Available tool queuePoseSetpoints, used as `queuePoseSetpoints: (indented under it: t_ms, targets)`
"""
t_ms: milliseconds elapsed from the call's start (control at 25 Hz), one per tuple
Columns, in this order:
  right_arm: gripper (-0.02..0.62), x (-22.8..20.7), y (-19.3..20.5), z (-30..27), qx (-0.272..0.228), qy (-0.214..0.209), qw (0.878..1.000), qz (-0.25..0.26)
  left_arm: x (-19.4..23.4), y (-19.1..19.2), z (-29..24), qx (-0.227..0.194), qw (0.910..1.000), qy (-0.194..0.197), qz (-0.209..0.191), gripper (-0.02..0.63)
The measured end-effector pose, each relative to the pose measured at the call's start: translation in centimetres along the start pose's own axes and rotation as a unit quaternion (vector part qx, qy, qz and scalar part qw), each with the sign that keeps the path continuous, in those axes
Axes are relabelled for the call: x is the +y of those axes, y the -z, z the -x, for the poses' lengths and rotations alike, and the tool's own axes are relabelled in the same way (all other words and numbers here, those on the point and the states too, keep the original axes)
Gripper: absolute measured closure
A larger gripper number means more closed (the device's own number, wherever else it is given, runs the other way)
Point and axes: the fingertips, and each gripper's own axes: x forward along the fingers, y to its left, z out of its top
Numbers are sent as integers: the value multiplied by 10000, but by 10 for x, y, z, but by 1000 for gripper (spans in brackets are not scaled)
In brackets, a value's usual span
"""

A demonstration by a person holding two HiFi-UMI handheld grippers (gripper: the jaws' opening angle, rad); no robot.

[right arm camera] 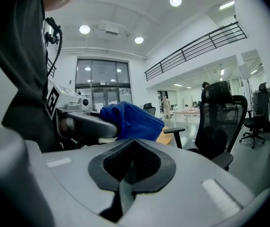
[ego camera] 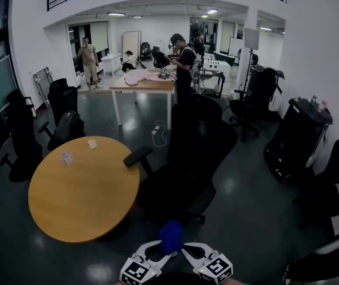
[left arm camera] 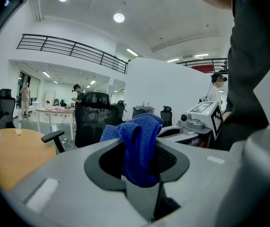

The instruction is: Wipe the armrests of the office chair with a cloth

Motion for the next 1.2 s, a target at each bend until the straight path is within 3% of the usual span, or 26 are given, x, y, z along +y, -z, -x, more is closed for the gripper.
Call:
queuePoseSetpoints:
  t_ms: [1200]
  targets:
    - [592,-1,3,6,24,145,9999,-56,-6,2,1,14,10000,81,12,453]
